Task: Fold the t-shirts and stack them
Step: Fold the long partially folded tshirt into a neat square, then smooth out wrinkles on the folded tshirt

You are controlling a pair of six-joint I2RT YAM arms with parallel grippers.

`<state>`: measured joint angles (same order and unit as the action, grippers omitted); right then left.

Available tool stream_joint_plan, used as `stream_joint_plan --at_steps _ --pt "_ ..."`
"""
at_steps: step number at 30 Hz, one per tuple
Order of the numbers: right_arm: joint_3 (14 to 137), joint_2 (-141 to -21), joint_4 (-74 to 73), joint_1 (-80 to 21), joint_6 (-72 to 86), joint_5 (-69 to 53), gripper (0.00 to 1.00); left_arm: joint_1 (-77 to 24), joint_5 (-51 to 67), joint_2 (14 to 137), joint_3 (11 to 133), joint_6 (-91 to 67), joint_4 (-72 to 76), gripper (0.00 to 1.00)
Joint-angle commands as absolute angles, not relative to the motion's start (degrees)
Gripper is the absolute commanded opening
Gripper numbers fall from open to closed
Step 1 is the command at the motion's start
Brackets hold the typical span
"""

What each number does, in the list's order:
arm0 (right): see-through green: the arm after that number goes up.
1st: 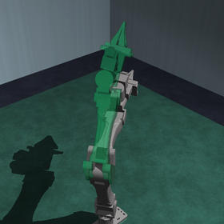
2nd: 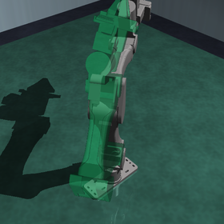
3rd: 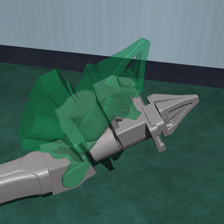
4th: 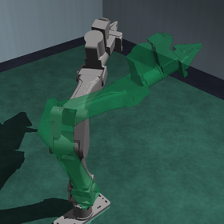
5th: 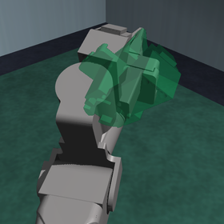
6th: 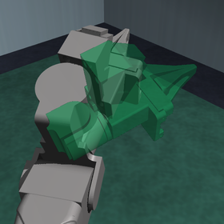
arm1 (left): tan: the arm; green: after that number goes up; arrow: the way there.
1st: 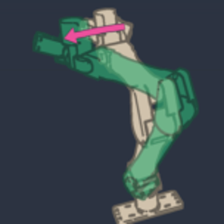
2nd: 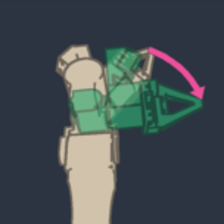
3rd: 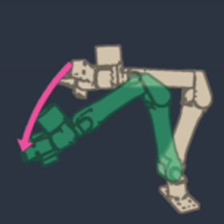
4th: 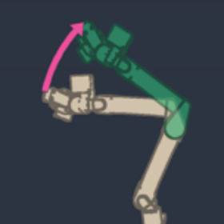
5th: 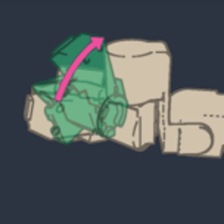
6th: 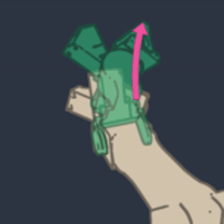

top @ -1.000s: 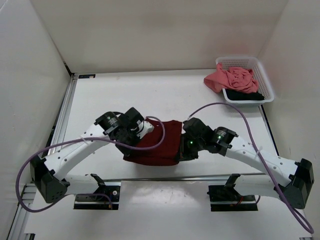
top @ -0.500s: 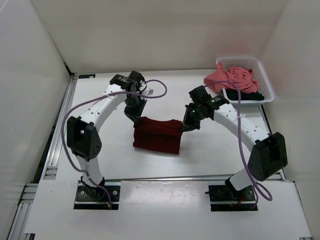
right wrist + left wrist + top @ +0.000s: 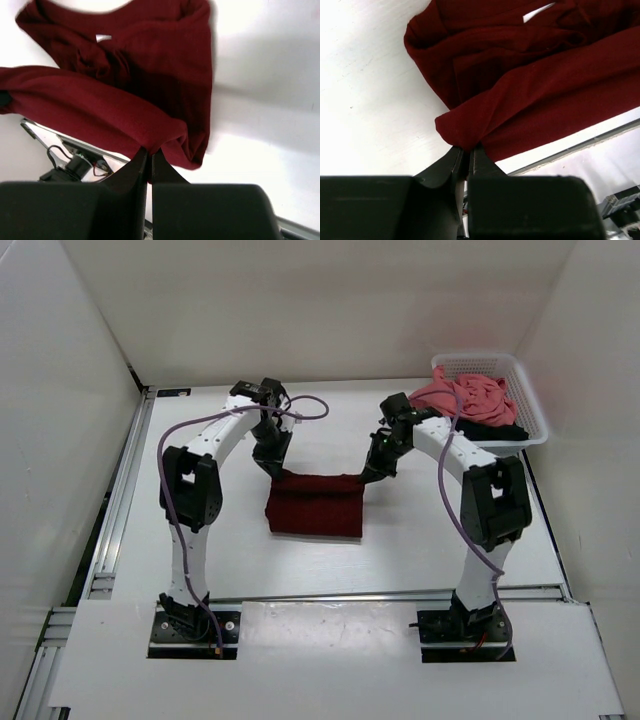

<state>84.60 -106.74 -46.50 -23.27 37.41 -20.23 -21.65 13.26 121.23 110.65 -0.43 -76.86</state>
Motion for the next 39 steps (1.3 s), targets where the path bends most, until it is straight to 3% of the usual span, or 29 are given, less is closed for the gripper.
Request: stream_joint_plan --at_steps 1,4,5,7,8,13,18,20,24,34,39 --pt "90.3 -109.8 -47.0 -21.6 35.2 -22.3 0.01 -19.4 13.0 122.0 112.7 0.0 -79.2 0.12" --pt "93.7 -113.2 -46.5 -21.1 35.2 -22.8 0.1 -18.1 13.5 123.3 112.7 0.0 -77.2 0.18" --pt "94.3 -114.6 -46.5 -21.1 35.2 -22.9 0.26 -18.1 13.0 123.3 112.1 0.0 -76.6 0.21" --pt "94.3 -115.1 -44.8 -21.1 35.8 -21.3 0.39 -16.7 11.8 124.4 112.1 0.0 -74.8 0.29" --pt "95.2 -116.5 -43.1 -21.1 36.3 -20.7 0.42 -16.2 9.8 124.4 112.1 0.0 -72.6 0.39" --pt "101.0 -117.6 -42.5 -19.2 35.5 -15.2 0.45 -12.3 7.6 122.6 116.6 0.0 -65.7 0.56" --pt "93.2 -107.2 -38.7 -23.6 31.3 -11.0 0.31 -13.3 5.8 107.8 107.0 0.0 -56.6 0.57" --pt "88.6 -104.1 -38.1 -27.4 30.7 -9.5 0.17 -16.6 4.9 102.9 99.4 0.0 -56.1 0.57" --pt "83.4 -103.4 -33.9 -29.9 32.2 -12.0 0.04 -20.5 11.9 101.3 90.4 0.0 -56.6 0.57" --pt "98.8 -123.6 -33.2 -26.0 41.0 -14.7 0.0 -21.7 7.8 118.9 98.9 0.0 -55.5 0.57" --pt "98.6 -124.8 -33.2 -23.3 43.3 -11.5 0.0 -18.6 6.8 121.6 102.0 0.0 -53.9 0.58"
